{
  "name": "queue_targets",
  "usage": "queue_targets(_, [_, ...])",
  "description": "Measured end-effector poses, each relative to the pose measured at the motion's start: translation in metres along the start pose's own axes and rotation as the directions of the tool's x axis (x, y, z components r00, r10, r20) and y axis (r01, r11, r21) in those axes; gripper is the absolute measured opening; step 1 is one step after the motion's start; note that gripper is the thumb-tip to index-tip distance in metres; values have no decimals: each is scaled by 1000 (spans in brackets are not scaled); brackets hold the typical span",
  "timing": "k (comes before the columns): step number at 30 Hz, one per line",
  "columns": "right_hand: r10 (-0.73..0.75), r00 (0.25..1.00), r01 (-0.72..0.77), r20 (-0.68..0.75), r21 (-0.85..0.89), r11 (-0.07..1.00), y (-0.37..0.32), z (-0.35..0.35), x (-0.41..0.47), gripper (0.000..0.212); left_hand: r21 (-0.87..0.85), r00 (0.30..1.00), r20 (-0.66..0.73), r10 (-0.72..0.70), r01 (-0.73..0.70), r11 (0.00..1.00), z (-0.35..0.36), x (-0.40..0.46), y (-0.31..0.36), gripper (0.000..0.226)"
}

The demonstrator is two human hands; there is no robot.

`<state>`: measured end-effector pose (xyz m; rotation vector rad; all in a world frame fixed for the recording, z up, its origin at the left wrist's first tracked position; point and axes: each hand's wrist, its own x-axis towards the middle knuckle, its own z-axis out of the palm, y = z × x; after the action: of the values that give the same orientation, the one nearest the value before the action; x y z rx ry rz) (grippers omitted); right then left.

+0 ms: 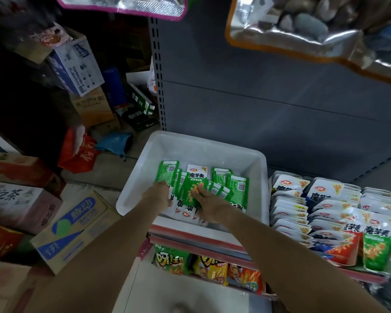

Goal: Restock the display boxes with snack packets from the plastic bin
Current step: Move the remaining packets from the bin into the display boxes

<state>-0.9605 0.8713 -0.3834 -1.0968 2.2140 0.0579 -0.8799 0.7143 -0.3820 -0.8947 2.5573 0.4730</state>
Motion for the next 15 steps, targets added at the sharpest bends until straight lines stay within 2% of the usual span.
queue_targets(1, [4, 1000, -4, 2, 7, 1000, 0, 0, 0, 80, 29, 1000, 8, 14, -15, 999, -2, 0, 1, 48])
queue_targets(4, [11, 1000, -11, 1, 19, 1000, -1, 0, -1, 79, 257, 992, -23, 127, -117, 959, -6, -3, 8, 20])
queue_targets(7, [25, 1000, -25, 13, 27, 999, 0, -1, 0, 80, 340, 974, -82, 210, -170, 925, -6, -9, 12, 19])
queue_targets(8, [26, 1000, -27, 16, 29, 999, 0, -1, 0, 80, 293, 971, -112, 212, -172, 941, -5, -10, 12, 18])
queue_targets(10, [23, 1000, -24, 18, 44, 999, 0, -1, 2, 80, 71, 957, -212, 198, -187, 980, -6, -12, 6, 16])
queue_targets(12, [19, 999, -22, 26, 102, 995, 0, -5, 2, 77, -161, 928, -319, 194, -255, 953, -9, -17, 1, 14])
queue_targets(14, [7, 1000, 0, -24, 311, 950, -3, -12, -1, 75, -298, 883, -434, 176, -326, 897, -13, -27, -4, 10])
queue_targets(15, [22, 995, 21, -94, 438, 899, -5, -17, -4, 75, -347, 863, -478, 161, -355, 868, -15, -32, -5, 9])
